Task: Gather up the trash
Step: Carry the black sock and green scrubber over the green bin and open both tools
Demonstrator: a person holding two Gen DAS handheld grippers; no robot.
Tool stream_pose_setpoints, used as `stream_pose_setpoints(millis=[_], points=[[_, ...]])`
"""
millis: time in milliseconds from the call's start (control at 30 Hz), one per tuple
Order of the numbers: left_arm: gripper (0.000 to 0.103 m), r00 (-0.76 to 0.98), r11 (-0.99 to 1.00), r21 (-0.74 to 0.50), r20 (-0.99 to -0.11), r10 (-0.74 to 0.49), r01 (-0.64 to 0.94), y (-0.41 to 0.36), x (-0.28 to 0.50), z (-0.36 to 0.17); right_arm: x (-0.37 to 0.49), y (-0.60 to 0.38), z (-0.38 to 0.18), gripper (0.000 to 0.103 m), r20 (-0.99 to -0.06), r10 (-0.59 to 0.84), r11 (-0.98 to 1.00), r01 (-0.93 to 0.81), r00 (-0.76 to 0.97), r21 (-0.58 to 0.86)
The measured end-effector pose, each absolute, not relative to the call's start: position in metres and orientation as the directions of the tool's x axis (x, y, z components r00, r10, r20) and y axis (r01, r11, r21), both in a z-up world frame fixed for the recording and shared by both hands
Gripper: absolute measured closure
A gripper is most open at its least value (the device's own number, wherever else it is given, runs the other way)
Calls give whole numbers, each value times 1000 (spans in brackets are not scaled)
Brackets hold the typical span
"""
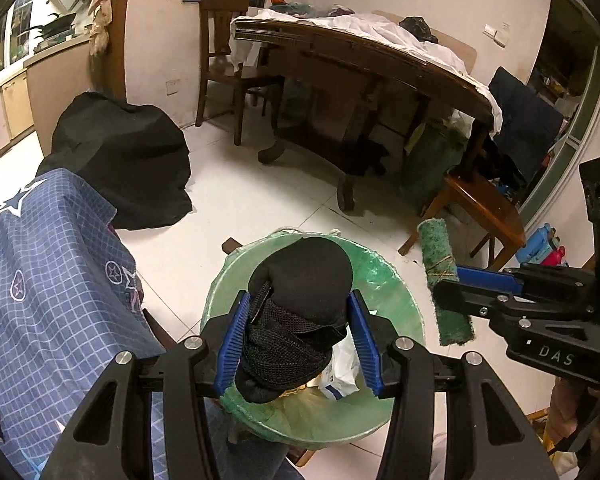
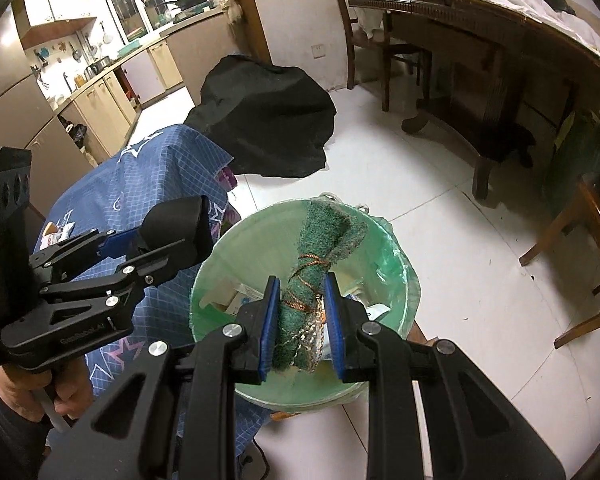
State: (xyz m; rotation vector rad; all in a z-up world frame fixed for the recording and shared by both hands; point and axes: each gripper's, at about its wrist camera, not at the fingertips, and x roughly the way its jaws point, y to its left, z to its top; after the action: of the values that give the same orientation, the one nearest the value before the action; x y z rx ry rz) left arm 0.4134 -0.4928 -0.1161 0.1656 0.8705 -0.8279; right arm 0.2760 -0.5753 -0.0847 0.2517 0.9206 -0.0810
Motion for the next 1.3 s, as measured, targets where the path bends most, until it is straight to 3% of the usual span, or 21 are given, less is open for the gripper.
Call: stream_pose_setpoints(millis=[900,1000,1067,1100,1133,1300], points=[[52,360,684,-183,-738,-570,706,-510,413,-125,276,-586,-94,81,-800,40,965,185,599,186],[47,360,685,-186,-738,-571,705,-510,414,-126,275,-587,-94,79,-798,30,964,193,602,182],[38,365,691,-188,-736,-570,698,-509,415,-126,274,-591,-95,64,-792,38,958,203,609,202],[29,375,698,-185,-733,-567,692,-508,415,-125,273,-593,-95,62,-789,36,956,209,613,206],[26,385,704,-183,-730,-565,686,-506,416,-125,272,-594,-95,62,-787,36,955,211,615,209],[26,381,701,-181,-733,-564,689,-506,416,-124,270,-596,-98,62,-784,41,951,216,620,220]])
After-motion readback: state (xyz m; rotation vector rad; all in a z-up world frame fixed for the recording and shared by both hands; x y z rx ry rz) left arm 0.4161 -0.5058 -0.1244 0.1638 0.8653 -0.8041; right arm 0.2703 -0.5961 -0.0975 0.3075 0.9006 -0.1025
